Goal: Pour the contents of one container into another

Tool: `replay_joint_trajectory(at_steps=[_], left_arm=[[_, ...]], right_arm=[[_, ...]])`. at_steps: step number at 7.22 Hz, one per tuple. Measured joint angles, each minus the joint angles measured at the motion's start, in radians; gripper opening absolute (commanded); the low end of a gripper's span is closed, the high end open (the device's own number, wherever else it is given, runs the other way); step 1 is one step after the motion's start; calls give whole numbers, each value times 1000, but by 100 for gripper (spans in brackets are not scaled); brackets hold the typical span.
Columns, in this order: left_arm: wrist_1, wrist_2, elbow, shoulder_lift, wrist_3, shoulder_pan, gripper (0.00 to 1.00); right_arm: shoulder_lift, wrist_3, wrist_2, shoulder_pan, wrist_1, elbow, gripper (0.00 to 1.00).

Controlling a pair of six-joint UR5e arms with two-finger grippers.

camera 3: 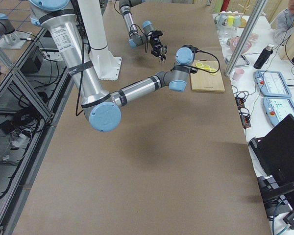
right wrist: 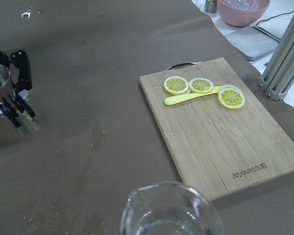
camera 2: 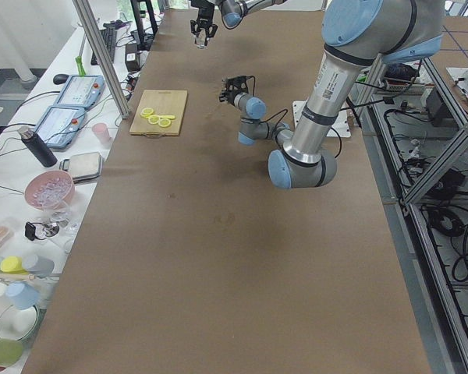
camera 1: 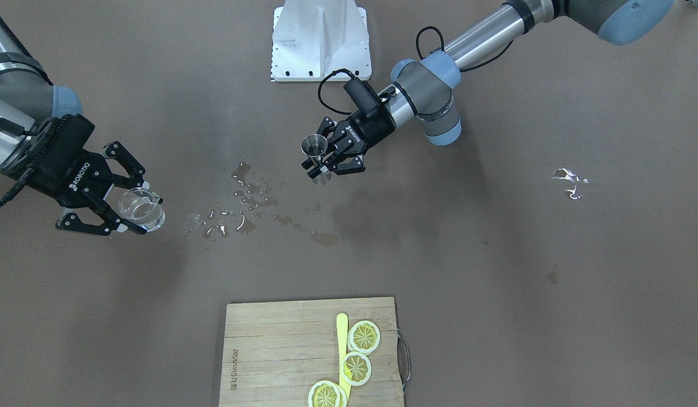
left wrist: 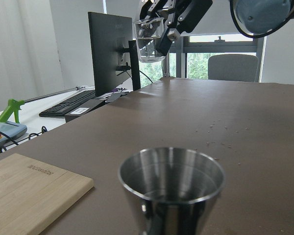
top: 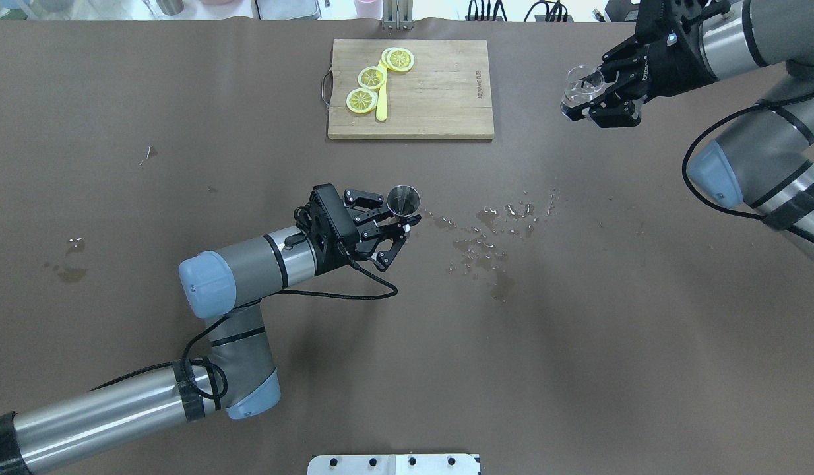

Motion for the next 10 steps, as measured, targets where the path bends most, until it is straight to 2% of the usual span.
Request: replay_joint_trajectory(at_steps=[6,10], left_arm=[[3,0,-1,0,0,0,0],[6,1,0,0,0,0,0]], right_arm=[[29,-38,1,-31,-71,10,0],[48,-41,54,-37,-135,49,0]])
